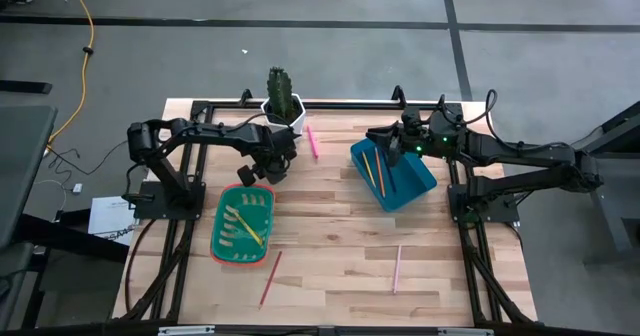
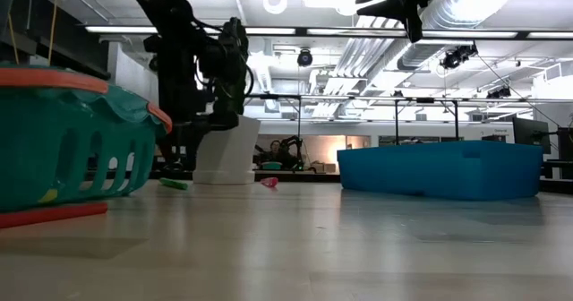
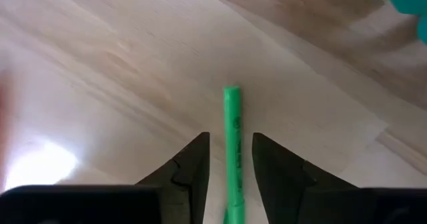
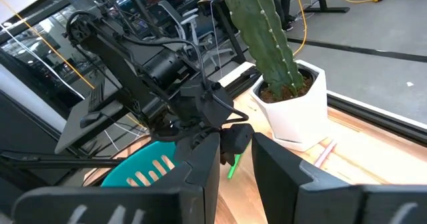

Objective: Sort pens & pencils
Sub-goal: Put the green pen into the green basket

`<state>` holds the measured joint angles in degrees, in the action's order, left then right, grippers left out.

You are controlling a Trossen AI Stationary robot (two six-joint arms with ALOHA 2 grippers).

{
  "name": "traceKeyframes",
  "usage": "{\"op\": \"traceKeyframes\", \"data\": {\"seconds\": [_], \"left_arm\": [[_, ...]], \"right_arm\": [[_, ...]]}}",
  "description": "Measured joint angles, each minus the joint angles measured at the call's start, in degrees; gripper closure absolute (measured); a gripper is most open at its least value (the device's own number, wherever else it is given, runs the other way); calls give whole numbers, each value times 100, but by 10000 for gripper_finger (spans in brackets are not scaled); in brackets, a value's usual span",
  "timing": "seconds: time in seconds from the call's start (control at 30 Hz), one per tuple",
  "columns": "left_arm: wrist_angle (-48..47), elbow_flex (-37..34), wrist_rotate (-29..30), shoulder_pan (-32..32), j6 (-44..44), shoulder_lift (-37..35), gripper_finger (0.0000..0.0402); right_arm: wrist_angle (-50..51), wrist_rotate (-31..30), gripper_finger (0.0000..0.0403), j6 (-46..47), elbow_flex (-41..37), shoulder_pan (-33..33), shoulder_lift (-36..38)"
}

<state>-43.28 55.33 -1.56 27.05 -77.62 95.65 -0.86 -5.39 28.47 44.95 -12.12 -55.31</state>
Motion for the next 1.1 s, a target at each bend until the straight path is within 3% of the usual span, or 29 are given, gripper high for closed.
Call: {"op": "traceKeyframes", "data": {"seconds": [0.4, 1.1], "left_arm": [[-136, -2, 170, 426, -20, 77, 302], [-87, -2, -12, 455, -79, 110, 302]], "right_arm": [[24, 0, 322, 1, 0, -1, 0], [24, -2, 322, 2, 0, -1, 0]]}}
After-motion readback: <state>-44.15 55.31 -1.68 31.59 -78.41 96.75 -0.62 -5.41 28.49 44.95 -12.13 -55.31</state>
